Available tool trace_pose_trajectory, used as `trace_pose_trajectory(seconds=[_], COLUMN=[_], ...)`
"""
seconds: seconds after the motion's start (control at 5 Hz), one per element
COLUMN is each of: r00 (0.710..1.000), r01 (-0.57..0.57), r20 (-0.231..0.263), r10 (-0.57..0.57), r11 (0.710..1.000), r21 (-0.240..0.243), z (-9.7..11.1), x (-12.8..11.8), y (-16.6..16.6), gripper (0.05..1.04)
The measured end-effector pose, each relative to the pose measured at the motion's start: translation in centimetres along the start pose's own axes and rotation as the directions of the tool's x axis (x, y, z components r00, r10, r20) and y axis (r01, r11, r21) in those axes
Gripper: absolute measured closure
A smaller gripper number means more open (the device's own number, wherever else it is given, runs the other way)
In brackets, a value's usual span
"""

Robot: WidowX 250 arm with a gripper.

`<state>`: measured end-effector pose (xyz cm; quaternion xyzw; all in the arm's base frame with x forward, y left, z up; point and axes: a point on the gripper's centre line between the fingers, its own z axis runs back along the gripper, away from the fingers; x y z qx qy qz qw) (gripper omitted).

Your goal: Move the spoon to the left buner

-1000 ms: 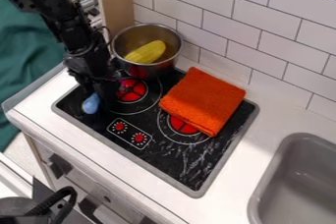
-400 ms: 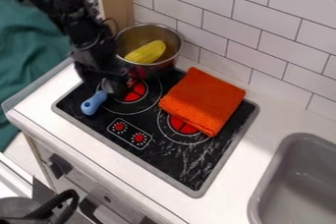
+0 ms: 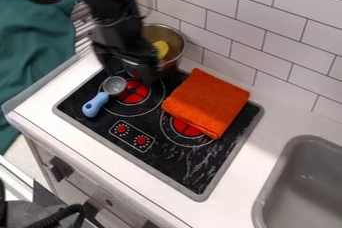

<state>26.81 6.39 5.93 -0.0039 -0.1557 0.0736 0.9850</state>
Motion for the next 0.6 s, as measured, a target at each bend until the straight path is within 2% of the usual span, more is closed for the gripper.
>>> trace_pose_trajectory(seconds=[0.2,0.6], r00=[1.000,0.999], r01=[-0.008,0.027], r20=[-0.003,-0.033], r10=[0.008,-0.026], r11=[1.000,1.000], r21=[0.014,0.014], z=[0.1,-1.1], x=[0.0,0.5], y=[-1.8,-2.0], gripper=[0.077,0.077])
